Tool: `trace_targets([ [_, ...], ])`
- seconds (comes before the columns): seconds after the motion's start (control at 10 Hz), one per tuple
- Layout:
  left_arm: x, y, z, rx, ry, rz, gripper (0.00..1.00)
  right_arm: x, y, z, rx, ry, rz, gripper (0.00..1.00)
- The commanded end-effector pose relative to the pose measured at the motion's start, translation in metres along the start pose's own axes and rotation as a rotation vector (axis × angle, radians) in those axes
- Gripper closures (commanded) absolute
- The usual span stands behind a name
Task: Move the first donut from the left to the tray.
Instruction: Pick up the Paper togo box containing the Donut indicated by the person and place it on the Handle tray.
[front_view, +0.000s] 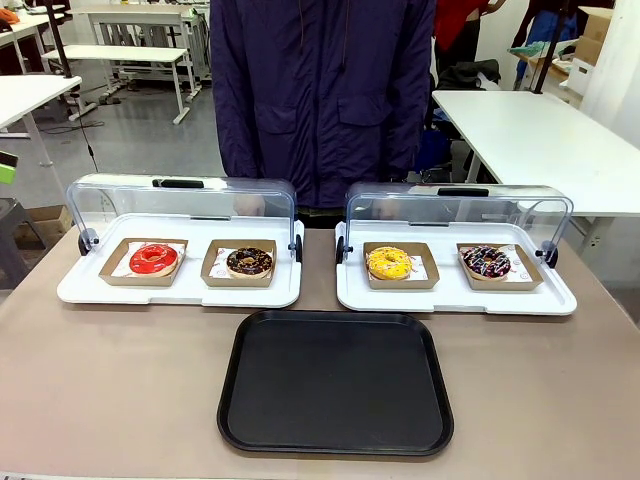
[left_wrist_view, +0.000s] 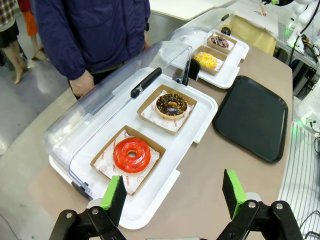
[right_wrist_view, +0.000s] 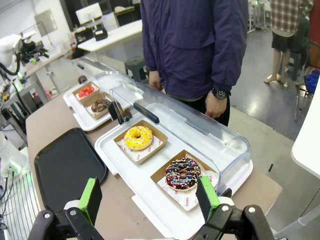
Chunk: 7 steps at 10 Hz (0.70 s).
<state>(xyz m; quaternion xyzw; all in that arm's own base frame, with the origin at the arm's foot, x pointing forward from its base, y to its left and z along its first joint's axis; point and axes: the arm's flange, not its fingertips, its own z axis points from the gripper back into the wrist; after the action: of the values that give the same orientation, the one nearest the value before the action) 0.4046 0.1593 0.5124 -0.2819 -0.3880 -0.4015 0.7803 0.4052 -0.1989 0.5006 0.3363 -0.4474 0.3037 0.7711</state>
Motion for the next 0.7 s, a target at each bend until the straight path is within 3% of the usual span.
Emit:
trace_targets([
  [0.0,0.0005,-0.0005,0.0005,-0.008,-0.007,-0.011,0.00,0.0001,0.0022,-0.0017,0.001,-0.018,0.011,0.00],
  [0.6,0.0005,-0.0005,0.0005,-0.008,-0.007,-0.011,0.00,0.0001,0.0022,-0.0017,0.001,-0.018,0.011,0.00],
])
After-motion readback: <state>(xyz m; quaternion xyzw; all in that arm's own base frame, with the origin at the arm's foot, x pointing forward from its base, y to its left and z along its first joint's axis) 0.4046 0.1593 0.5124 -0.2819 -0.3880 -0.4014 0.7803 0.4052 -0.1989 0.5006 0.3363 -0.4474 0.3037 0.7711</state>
